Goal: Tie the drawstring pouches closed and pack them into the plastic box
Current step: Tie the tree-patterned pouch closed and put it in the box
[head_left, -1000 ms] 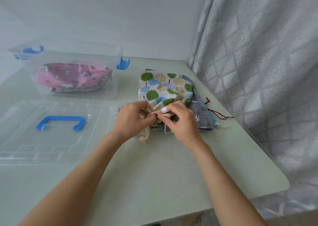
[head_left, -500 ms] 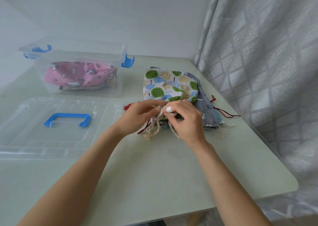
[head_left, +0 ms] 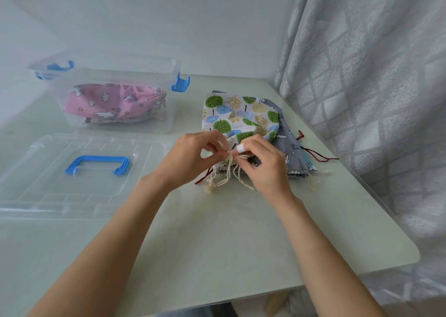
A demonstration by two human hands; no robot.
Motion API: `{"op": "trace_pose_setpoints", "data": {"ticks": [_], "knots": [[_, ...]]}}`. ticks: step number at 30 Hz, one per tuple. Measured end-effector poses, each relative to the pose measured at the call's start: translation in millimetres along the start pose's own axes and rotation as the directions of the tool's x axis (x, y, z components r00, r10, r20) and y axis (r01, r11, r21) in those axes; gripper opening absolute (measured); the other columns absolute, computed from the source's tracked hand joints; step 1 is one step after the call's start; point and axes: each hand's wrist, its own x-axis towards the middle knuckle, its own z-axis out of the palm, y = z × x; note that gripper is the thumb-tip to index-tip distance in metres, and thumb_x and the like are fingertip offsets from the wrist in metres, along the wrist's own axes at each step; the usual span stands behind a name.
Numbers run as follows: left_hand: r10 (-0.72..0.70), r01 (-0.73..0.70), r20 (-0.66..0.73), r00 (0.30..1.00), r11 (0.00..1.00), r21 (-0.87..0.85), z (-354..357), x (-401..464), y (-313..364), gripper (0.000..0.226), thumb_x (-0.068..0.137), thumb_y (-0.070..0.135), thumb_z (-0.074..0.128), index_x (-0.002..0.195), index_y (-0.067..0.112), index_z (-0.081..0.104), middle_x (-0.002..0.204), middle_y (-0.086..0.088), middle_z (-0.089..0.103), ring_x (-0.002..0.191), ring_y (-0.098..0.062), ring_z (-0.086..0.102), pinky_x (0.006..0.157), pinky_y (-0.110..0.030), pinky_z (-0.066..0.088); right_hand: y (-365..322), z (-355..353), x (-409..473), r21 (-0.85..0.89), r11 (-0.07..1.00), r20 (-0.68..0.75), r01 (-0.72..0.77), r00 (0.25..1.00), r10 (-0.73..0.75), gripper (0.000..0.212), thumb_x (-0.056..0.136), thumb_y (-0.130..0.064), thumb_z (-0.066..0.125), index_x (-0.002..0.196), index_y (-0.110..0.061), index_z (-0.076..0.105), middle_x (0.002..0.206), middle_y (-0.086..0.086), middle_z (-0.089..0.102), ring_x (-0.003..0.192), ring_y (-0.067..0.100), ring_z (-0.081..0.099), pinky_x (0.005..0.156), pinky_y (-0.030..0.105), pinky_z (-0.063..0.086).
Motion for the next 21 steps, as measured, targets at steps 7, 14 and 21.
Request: {"op": "trace_pose_setpoints", "data": {"ticks": [7, 14, 21], "knots": [[-0.199, 0.251, 0.239, 0.95, 0.944, -0.213, 1.6, -0.1, -9.7, 0.014, 0.09, 0.011, 0.058, 0.092, 0.025, 0.059, 0.082, 0.003, 0.064, 0.074, -0.011, 0.064, 0.083, -0.033, 0.054, 1.1, 0.3, -0.6, 0.007, 0.999, 0.032, 0.033, 0.999, -0.033, 0.008, 0.078, -0.004, 0.072, 0.082, 0.002, 0.07, 0.082, 0.006, 0.063, 0.078, 0.011, 0.058, 0.071, 0.019, 0.05], [-0.199, 0.202, 0.089, 0.976, 0.979, -0.034, -4.5, -1.5, -12.8, 0.015, 0.095, 0.009, 0.048, 0.097, 0.017, 0.06, 0.086, 0.002, 0.065, 0.073, -0.012, 0.063, 0.076, -0.033, 0.052, 2.8, -7.9, -1.4, 0.106, 0.992, -0.017, -0.071, 0.997, 0.073, 0.012, 0.078, -0.008, 0.074, 0.09, -0.004, 0.073, 0.082, 0.006, 0.07, 0.074, 0.018, 0.065, 0.065, 0.033, 0.055], [-0.069, 0.1, -0.151, 0.986, 0.973, 0.209, -12.4, -5.1, -17.9, 0.016, 0.094, 0.009, 0.049, 0.099, 0.01, 0.064, 0.092, -0.003, 0.065, 0.074, -0.022, 0.061, 0.063, -0.023, 0.042, 3.6, -20.4, -0.9, 0.082, 0.986, 0.039, -0.146, 0.989, 0.143, 0.009, 0.077, -0.002, 0.073, 0.085, -0.004, 0.068, 0.08, -0.002, 0.066, 0.07, 0.005, 0.058, 0.069, 0.014, 0.048]]}}
